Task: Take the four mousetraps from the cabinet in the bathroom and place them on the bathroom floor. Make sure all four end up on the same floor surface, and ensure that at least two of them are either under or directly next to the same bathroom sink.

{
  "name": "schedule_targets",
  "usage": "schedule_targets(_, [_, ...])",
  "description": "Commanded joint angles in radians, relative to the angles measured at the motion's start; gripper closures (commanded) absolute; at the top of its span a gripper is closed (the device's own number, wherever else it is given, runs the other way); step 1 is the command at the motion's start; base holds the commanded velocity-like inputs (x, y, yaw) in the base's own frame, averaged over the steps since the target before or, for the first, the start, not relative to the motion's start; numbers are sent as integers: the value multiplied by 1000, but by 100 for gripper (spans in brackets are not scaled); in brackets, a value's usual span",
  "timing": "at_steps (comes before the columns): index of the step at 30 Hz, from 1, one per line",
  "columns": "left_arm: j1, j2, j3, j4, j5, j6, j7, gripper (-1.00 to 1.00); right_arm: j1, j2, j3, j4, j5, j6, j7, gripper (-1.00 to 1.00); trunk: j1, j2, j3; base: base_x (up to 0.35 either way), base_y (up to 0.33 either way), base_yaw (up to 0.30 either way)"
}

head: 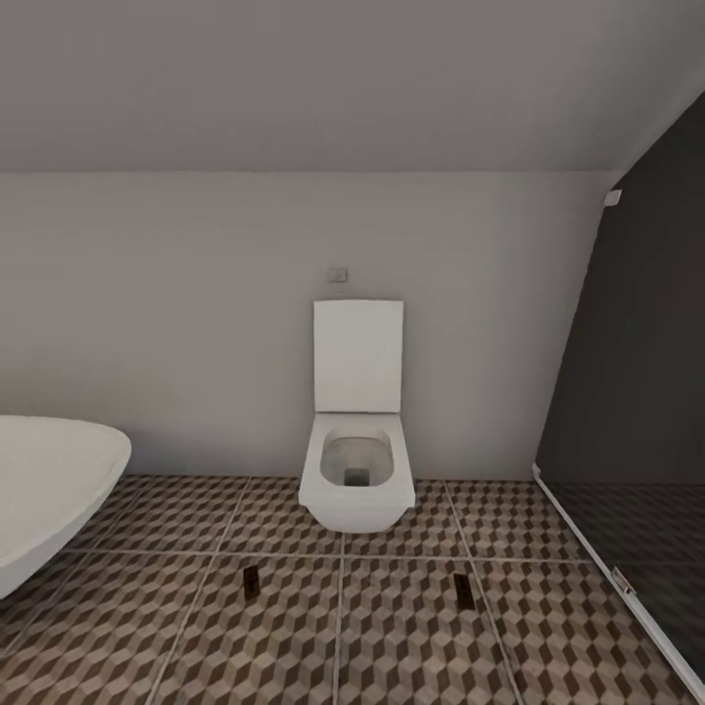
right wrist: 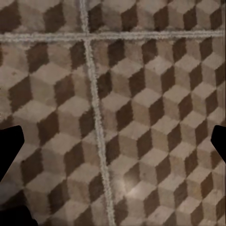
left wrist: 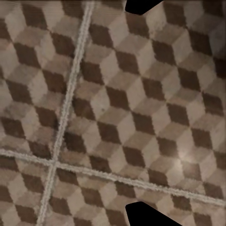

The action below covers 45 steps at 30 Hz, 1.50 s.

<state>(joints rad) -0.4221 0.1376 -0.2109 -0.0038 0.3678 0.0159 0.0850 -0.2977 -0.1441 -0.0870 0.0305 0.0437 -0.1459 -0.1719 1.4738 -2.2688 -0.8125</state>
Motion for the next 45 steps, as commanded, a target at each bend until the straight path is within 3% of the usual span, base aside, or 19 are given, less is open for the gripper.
schedule_targets(1, [0, 0, -8, 0, 8, 2, 1, -100, -1, 0, -8, 3, 4, -7, -1, -100, -4, 7, 2, 0, 0, 0])
schedule_targets(17, [23, -10, -8, 0, 8, 0, -4, -100, 8, 0, -8, 3, 3, -9, -1, -100, -65, 119, 52, 0, 0, 0])
schedule_targets(33, [84, -26, -8, 0, 7, -2, -4, -100, 87, 5, -8, 3, 4, -8, -1, -100, -127, 231, 103, 0, 0, 0])
schedule_targets(45, [125, -48, -8, -1, 6, -2, -6, -100, 164, 47, -8, 3, 5, -9, 1, -100, -173, 315, 140, 0, 0, 0])
